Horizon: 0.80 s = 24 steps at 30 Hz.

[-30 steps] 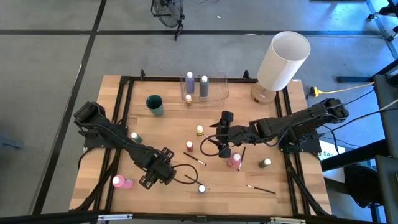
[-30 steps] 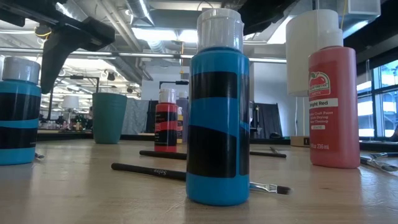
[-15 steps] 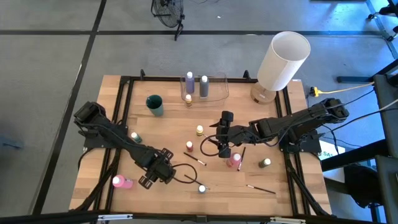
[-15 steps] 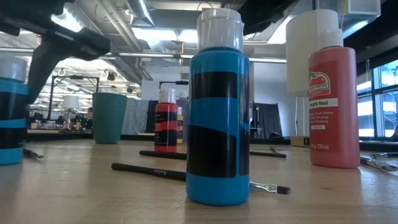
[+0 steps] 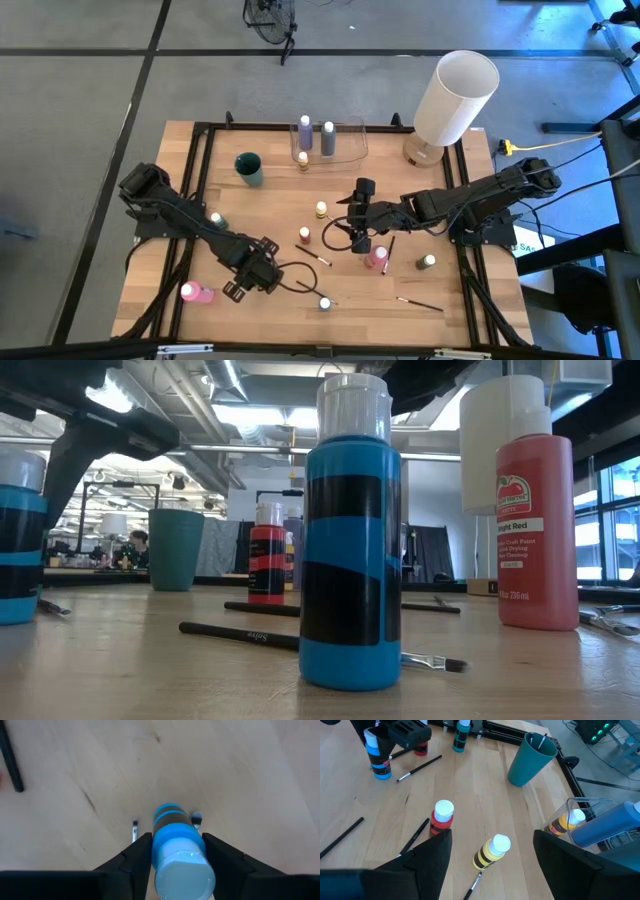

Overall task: Pick & Place Paint Supplies
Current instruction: Put the blue paint bottle into the transparent bin

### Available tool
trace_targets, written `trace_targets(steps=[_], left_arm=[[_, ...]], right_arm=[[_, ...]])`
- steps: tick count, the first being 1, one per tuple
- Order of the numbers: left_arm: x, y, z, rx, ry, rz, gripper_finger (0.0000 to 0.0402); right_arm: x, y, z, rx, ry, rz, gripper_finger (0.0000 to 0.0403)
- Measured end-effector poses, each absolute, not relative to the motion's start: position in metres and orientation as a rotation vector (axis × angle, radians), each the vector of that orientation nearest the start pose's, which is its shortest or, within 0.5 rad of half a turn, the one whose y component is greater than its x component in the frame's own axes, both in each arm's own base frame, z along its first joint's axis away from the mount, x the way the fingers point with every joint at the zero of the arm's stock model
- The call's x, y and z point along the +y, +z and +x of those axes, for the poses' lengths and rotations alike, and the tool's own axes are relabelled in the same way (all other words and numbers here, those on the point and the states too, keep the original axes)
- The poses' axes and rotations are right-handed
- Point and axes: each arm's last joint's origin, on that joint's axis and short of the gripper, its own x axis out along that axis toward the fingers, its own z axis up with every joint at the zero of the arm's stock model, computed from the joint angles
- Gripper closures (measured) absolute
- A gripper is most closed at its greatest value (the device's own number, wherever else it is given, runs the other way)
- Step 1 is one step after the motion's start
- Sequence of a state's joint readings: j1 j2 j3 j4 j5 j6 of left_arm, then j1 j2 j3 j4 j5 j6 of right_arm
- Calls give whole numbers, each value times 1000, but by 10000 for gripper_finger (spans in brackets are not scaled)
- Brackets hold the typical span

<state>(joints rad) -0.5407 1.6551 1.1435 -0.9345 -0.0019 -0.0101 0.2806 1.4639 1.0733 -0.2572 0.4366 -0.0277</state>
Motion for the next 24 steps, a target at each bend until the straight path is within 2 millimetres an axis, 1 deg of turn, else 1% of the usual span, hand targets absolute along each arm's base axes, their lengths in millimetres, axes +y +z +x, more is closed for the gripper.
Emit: trace_targets(steps=[7,11,14,18,20,24], left_arm=[[-152,230,246,1353,-330,417,254],[-145,247,240,1388,-215,404,254],[-139,262,239,1422,-128,421,254],[-130,285,239,1448,-86,440,254],[-127,296,240,1457,-94,423,254],[-116,317,241,1470,-85,441,254]], right_arm=[[75,269,306,635,-143,-260,119],[76,268,304,656,-138,-272,119],[77,272,301,642,-156,-268,119],[81,285,289,601,-202,-262,118],[83,293,279,599,-193,-247,118],[83,307,256,598,-189,-190,119]])
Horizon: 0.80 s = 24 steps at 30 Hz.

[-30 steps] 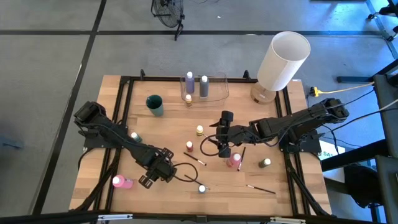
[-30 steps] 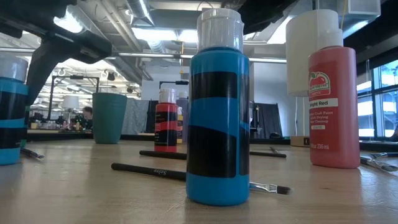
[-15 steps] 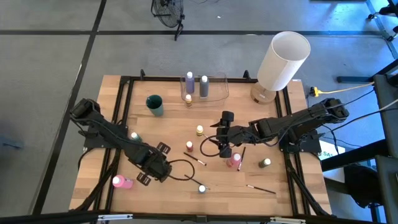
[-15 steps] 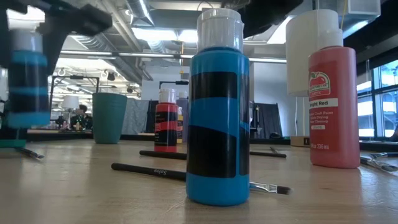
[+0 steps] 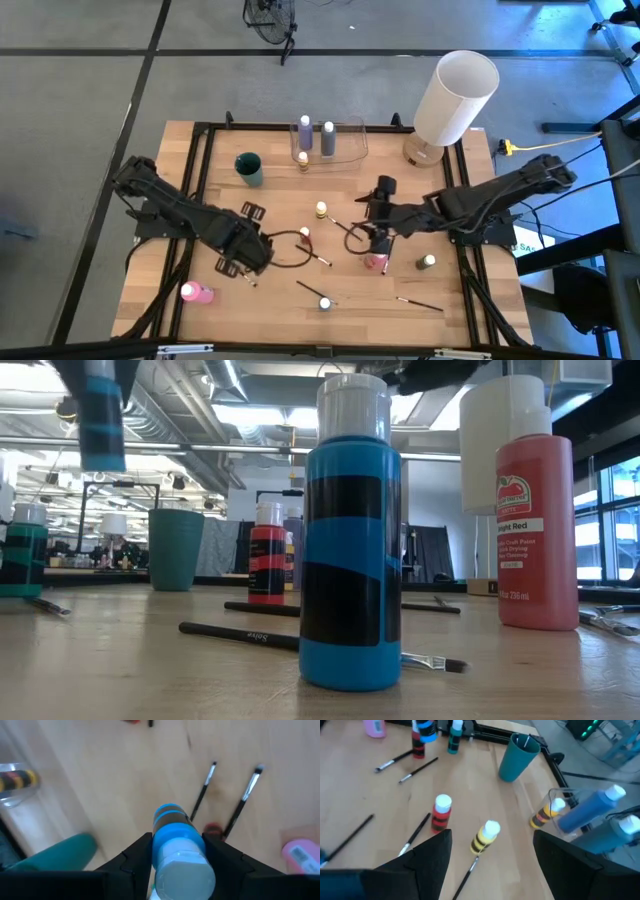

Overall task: Pick & Place Paint Supplies
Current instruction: Put the blue paint bottle into the transparent bin

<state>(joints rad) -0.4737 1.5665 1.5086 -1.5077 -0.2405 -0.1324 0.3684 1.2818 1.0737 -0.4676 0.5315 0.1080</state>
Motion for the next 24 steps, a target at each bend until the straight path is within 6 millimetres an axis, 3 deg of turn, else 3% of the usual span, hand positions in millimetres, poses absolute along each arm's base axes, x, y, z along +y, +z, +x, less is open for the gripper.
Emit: trace_targets(steps=[12,18,24], left_arm=[[-50,379,262,1346,-104,535,255],[1,407,264,1287,-1,567,256],[56,414,270,1188,-1,504,256]], right_arm=[[71,320,209,688,-282,32,119],[68,318,201,725,-331,74,119],[67,316,200,740,-340,75,119]])
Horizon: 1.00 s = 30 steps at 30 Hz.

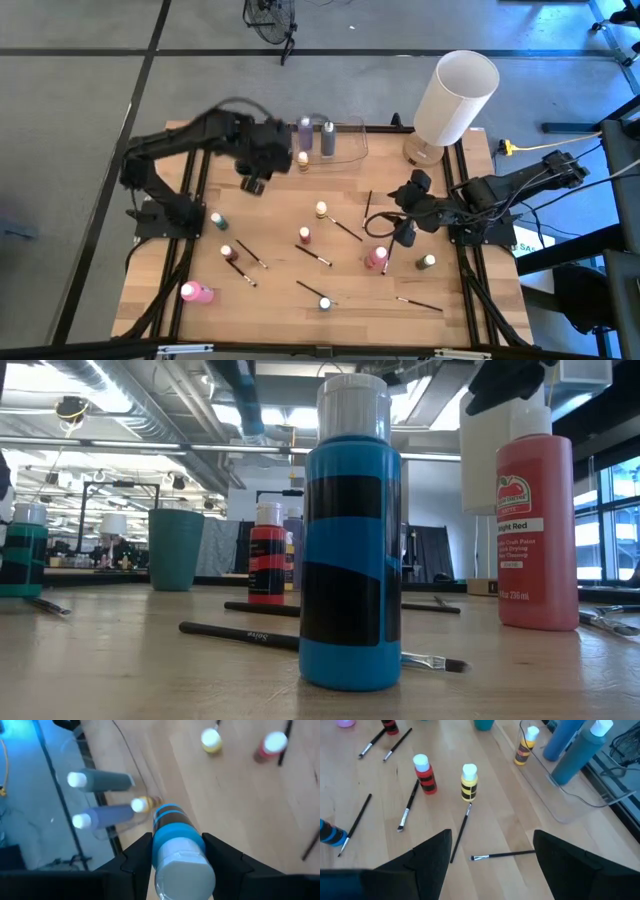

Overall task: Pick & Place Paint Supplies
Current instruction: Put the blue paint bottle into the transparent bin

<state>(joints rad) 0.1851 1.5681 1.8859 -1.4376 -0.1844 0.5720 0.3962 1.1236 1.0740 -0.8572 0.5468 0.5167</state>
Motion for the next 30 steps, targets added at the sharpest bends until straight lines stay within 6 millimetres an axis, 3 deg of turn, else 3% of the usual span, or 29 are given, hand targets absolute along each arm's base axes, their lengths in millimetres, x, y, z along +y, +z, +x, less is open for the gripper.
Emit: trace_targets(steps=[7,14,23,30], left_arm=[[120,404,281,1107,59,369,256],[177,375,290,1136,147,162,256],[213,332,308,1203,148,34,256],[224,307,323,1240,129,30,256]], right_arm=[[67,316,200,741,-340,75,119],[67,315,199,756,-343,65,119],[67,315,198,768,-342,46,119],[66,315,198,768,-345,29,119]])
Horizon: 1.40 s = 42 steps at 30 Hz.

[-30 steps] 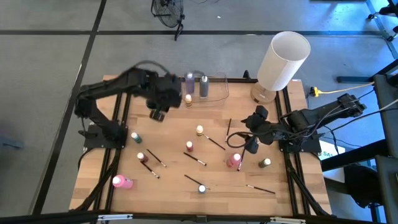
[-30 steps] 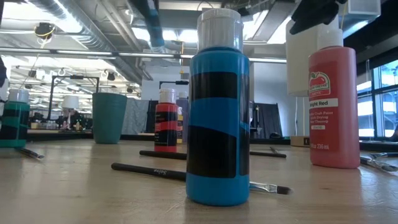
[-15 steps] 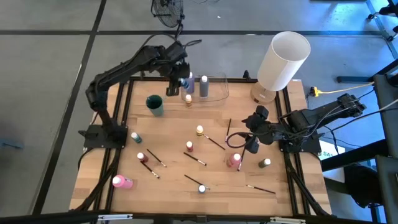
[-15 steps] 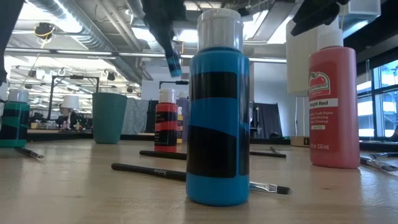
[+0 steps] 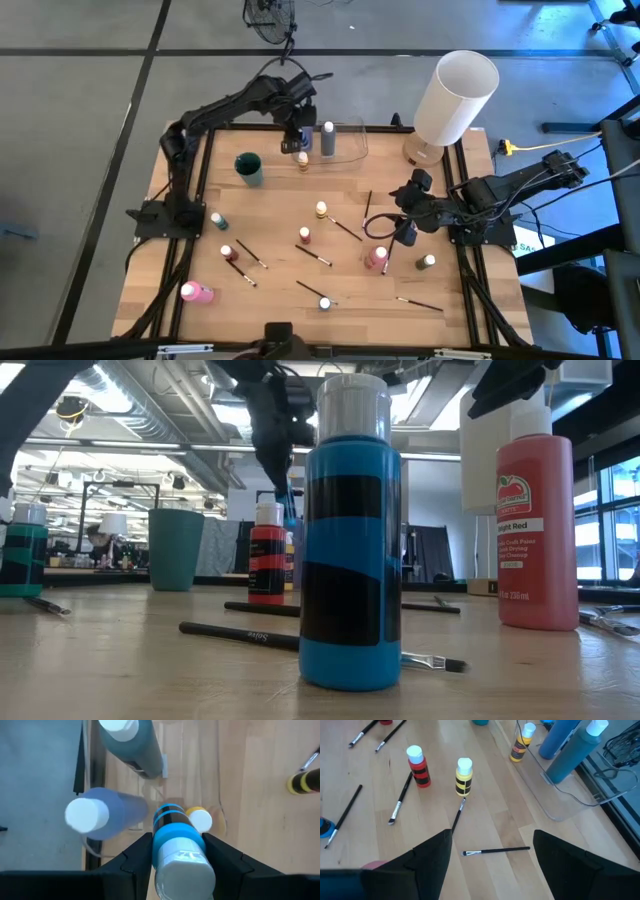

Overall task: Pick & Place Paint Supplies
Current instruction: Put the blue paint bottle into the transparent bin

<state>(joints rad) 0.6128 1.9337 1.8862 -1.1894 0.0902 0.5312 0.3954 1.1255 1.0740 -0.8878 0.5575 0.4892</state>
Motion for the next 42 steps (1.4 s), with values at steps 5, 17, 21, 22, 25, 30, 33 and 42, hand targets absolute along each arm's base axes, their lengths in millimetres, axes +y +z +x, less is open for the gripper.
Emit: trace_targets(steps=[5,17,21,22,25,30,33,42], left_arm=[[230,297,326,1256,129,19,256],[244,280,328,1277,276,-170,256],[245,278,328,1282,411,-260,256],[245,278,328,1278,444,-286,256],[246,278,328,1255,528,-364,256],[247,279,330,1189,643,-503,255],[248,279,331,1161,686,-564,254],[245,276,327,1174,810,-669,255]], right_arm=[[66,315,198,768,-345,29,119],[66,314,198,774,-339,30,119],[66,314,198,774,-339,30,119],[66,314,198,774,-339,30,119],[66,314,198,775,-338,29,119],[66,314,198,777,-334,25,119],[66,314,198,777,-334,25,119],[67,313,198,800,-296,20,119]])
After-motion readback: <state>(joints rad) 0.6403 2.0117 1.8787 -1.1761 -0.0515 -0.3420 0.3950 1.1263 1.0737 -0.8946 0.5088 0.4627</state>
